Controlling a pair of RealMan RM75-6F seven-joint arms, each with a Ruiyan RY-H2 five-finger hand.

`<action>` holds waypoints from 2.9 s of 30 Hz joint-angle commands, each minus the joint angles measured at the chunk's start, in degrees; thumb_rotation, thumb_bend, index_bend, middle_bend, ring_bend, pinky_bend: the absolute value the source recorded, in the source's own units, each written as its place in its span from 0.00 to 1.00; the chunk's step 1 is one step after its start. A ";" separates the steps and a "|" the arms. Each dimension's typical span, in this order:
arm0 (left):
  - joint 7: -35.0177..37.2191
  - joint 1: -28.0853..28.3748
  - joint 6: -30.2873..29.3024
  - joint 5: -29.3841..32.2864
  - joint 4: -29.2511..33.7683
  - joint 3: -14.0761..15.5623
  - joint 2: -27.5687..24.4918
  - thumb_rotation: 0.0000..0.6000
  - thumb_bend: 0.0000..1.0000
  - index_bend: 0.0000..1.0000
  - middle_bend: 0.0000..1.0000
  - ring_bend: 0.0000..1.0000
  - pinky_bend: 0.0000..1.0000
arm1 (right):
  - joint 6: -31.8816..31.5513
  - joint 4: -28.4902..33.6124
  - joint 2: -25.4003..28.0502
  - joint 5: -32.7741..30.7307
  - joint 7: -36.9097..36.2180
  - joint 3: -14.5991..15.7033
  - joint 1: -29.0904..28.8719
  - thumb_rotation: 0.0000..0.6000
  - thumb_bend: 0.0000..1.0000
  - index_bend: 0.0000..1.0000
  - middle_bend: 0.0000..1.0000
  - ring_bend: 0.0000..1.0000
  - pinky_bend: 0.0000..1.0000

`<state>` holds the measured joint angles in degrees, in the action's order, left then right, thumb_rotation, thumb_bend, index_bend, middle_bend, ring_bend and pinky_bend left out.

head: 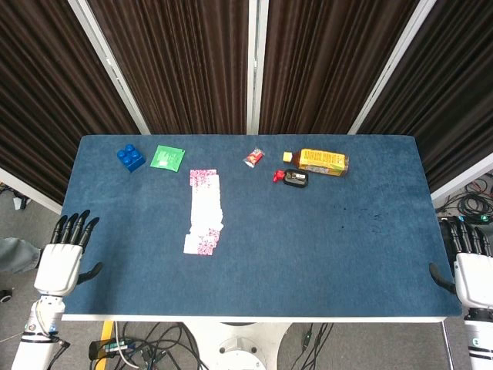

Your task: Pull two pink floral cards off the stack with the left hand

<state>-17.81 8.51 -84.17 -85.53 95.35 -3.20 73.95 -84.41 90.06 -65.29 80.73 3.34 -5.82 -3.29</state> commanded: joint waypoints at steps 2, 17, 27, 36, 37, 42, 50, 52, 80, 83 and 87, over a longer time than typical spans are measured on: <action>0.13 -0.10 -0.21 0.05 0.09 -0.01 -0.09 1.00 0.17 0.09 0.00 0.00 0.00 | 0.24 -0.11 -0.12 -0.01 0.03 -0.01 -0.16 1.00 0.23 0.00 0.00 0.00 0.00; 0.08 0.14 -1.74 -2.09 -0.86 -0.09 0.31 1.00 0.19 0.09 0.16 0.17 0.28 | 0.04 0.29 0.34 0.10 0.30 -0.05 -0.15 1.00 0.23 0.00 0.00 0.00 0.00; 0.41 2.88 6.83 -2.02 0.50 3.11 0.08 1.00 0.53 0.09 0.89 0.90 0.93 | 0.55 2.10 1.60 0.09 0.95 -0.81 -1.04 1.00 0.23 0.00 0.00 0.00 0.00; -9.22 9.33 18.97 3.20 2.62 2.28 2.01 1.00 0.57 0.09 0.89 0.90 0.93 | 1.13 2.92 2.01 -0.77 2.05 -1.06 -1.42 1.00 0.23 0.00 0.00 0.00 0.00; -10.45 10.44 20.97 4.37 3.02 2.13 2.35 1.00 0.58 0.09 0.89 0.90 0.93 | 1.11 2.92 2.01 -0.86 2.08 -1.06 -1.39 1.00 0.23 0.00 0.00 0.00 0.00; -14.96 13.71 25.66 6.96 2.96 2.09 5.41 1.00 0.58 0.09 0.89 0.90 0.93 | 1.20 3.31 2.44 -1.74 2.41 -1.27 -1.30 1.00 0.23 0.00 0.00 0.00 0.00; -17.90 17.73 30.33 12.50 0.57 1.30 10.77 1.00 0.58 0.09 0.89 0.90 0.93 | 2.12 4.15 3.04 -2.79 2.98 -1.36 -1.58 1.00 0.23 0.00 0.00 0.00 0.00; -18.46 18.63 31.12 13.60 -0.21 1.25 11.86 1.00 0.58 0.09 0.89 0.90 0.93 | 2.34 4.05 3.00 -3.04 2.97 -1.33 -1.61 1.00 0.23 0.00 0.00 0.00 0.00; -25.22 27.17 33.22 27.66 -7.26 1.92 19.19 1.00 0.59 0.09 0.88 0.90 0.93 | 4.28 0.98 3.24 -5.52 -0.82 -1.60 -1.62 1.00 0.23 0.00 0.00 0.00 0.00; -25.82 27.35 32.80 29.00 -6.94 2.54 18.45 1.00 0.59 0.09 0.88 0.90 0.93 | 4.17 0.87 3.25 -5.46 -0.87 -1.60 -1.59 1.00 0.23 0.00 0.00 0.00 0.00; -26.17 27.34 31.62 30.18 -6.00 3.09 17.15 1.00 0.59 0.09 0.88 0.90 0.93 | 4.09 1.06 3.19 -5.23 -0.59 -1.51 -1.63 1.00 0.23 0.00 0.00 0.00 0.00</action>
<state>-43.88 35.85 -52.31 -55.57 89.12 -0.28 91.34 -80.31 91.11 -62.09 75.49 2.76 -7.33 -4.92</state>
